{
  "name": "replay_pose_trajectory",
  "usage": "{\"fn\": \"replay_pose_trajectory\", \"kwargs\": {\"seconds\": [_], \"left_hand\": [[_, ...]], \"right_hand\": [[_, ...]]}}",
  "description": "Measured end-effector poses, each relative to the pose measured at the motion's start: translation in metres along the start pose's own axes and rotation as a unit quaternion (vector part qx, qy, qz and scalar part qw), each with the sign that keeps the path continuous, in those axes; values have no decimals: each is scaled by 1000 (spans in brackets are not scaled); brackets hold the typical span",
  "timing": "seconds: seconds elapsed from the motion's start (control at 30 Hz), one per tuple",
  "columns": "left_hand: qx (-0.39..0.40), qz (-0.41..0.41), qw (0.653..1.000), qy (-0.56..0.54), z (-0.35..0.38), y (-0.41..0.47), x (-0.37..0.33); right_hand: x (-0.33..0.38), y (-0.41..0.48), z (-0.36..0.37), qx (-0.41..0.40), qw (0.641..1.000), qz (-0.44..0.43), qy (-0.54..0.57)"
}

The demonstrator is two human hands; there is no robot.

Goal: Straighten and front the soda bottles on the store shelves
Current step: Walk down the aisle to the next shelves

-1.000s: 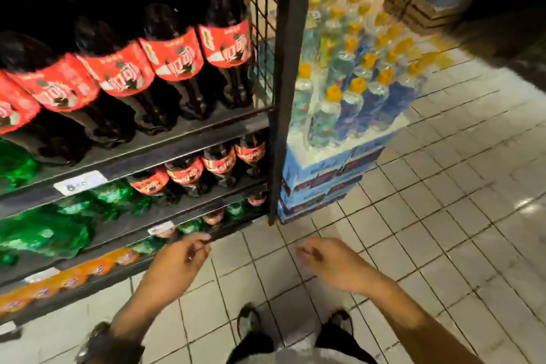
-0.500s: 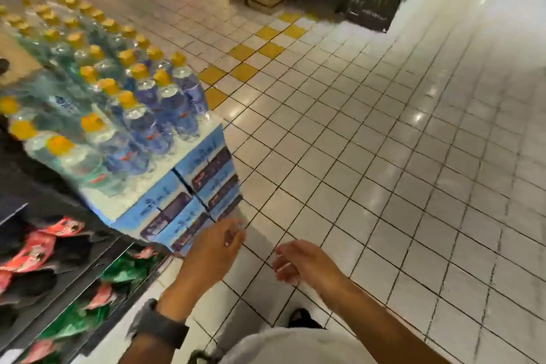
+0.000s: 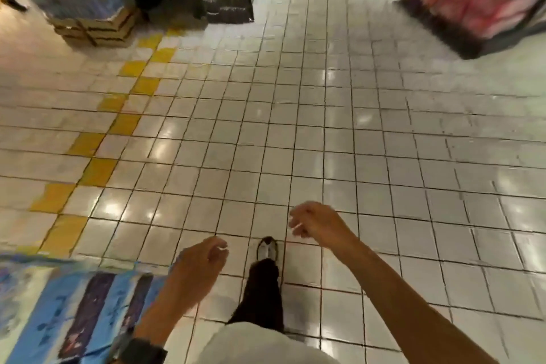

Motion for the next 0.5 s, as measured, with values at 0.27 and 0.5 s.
{"fn": "replay_pose_trajectory", "kwargs": {"seconds": [0.27,0.5], "left_hand": [[152,59,983,-79,27,217,-96],[222,164,961,-31,34,408,-257]], "right_hand": [[55,133,-108,-73,997,26,-17],[90,209,-233,-148,986,75,0]]}}
Point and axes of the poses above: each hand's wrist, its own y-axis towards the middle knuckle, its own z-axis out of the palm, x = y × z, the point moved 8 cm from there along y, towards the middle knuckle, and after that the axes turned 2 degrees about -x, right-handed, at the moved point
